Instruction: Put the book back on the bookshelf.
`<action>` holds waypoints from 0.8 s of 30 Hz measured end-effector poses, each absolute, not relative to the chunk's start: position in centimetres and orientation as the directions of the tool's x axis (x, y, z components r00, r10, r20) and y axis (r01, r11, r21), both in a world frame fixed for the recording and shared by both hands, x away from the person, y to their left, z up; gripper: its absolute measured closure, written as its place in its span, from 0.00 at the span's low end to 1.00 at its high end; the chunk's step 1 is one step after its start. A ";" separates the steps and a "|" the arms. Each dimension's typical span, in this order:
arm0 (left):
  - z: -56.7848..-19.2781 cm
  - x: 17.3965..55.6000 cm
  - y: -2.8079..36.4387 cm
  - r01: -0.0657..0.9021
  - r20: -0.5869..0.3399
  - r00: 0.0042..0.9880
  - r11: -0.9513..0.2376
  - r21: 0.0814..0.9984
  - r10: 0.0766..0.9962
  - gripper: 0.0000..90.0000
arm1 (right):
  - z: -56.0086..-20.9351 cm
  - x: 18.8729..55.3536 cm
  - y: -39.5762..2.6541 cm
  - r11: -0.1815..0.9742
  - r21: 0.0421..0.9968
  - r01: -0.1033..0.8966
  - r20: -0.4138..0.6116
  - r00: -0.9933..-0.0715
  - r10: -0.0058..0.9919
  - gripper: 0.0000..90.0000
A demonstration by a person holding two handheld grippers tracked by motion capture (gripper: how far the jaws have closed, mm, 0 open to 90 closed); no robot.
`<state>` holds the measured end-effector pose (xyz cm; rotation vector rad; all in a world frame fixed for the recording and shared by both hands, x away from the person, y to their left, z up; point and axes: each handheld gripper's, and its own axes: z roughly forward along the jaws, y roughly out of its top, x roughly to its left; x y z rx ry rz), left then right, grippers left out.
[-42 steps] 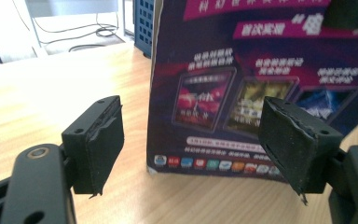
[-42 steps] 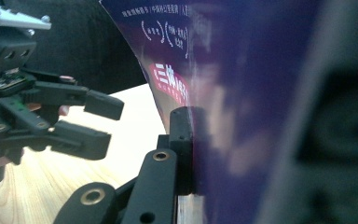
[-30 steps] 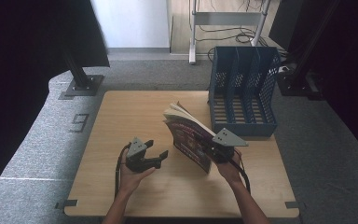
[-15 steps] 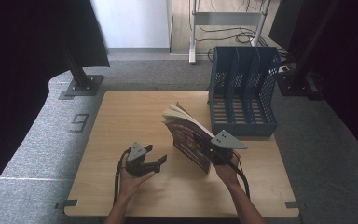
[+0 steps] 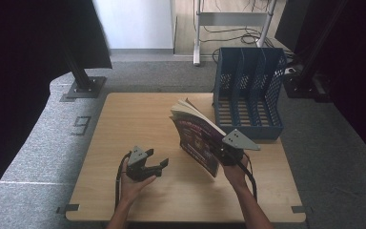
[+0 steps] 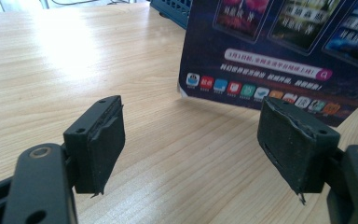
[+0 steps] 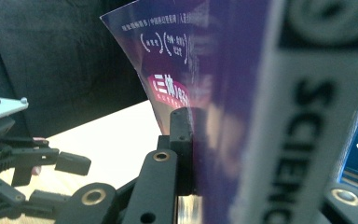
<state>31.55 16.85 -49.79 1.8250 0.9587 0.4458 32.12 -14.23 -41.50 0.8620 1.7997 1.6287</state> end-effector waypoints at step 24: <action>-49.4 31.2 16.9 0.425 -0.120 0.629 -0.210 0.881 0.768 0.26 | -39.4 32.7 -14.3 0.024 0.998 0.061 0.019 -0.619 0.785 0.91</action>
